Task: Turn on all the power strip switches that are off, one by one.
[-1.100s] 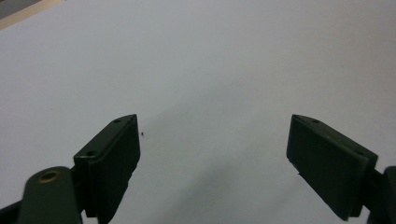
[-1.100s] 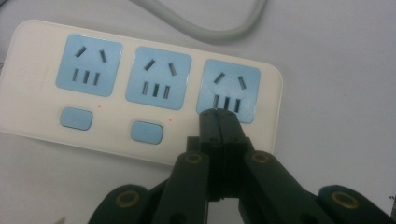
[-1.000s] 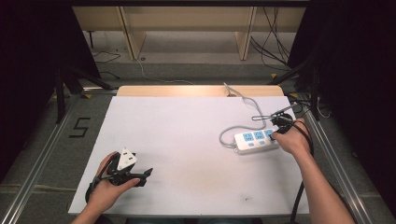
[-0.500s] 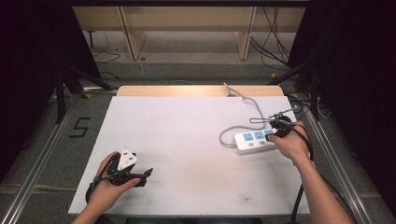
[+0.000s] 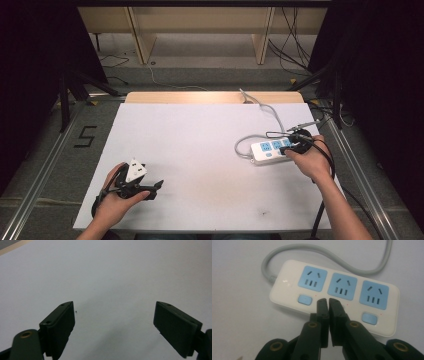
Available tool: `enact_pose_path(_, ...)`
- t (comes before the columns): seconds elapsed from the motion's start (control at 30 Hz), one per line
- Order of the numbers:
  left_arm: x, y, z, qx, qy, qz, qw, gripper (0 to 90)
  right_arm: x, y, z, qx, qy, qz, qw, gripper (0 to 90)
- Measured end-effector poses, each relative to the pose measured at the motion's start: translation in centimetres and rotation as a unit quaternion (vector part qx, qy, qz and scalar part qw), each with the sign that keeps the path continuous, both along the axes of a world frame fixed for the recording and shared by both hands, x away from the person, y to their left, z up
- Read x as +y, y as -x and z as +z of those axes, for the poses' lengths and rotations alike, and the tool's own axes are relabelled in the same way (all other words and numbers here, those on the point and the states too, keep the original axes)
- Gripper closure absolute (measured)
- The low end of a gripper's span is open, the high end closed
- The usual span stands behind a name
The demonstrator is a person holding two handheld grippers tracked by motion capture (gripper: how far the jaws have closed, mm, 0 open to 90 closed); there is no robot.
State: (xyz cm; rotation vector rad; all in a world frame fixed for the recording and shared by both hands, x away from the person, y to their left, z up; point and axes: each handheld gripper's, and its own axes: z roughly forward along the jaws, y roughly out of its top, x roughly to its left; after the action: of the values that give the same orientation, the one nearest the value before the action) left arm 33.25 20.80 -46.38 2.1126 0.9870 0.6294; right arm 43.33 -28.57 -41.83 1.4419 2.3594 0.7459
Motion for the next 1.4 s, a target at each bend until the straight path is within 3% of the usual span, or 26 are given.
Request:
enact_pose_path(0.57, 0.0, 0.0, -0.1, 0.002, 0.0, 0.001, 1.0, 17.3, 1.0, 2.5, -0.8, -0.042, -0.033, 0.045, 0.9975, 72.2)
enact_pose_path(0.97, 0.0, 0.0, -0.1, 0.003, 0.0, 0.002, 1.0, 17.3, 1.7, 4.4, -1.4, -0.093, -0.081, 0.076, 0.9895, 55.0)
enact_pose_path(1.4, -0.1, 0.0, -0.2, 0.004, -0.002, 0.002, 1.0, 17.3, 2.5, 6.6, -2.9, -0.126, -0.098, 0.112, 0.9807, 41.6)
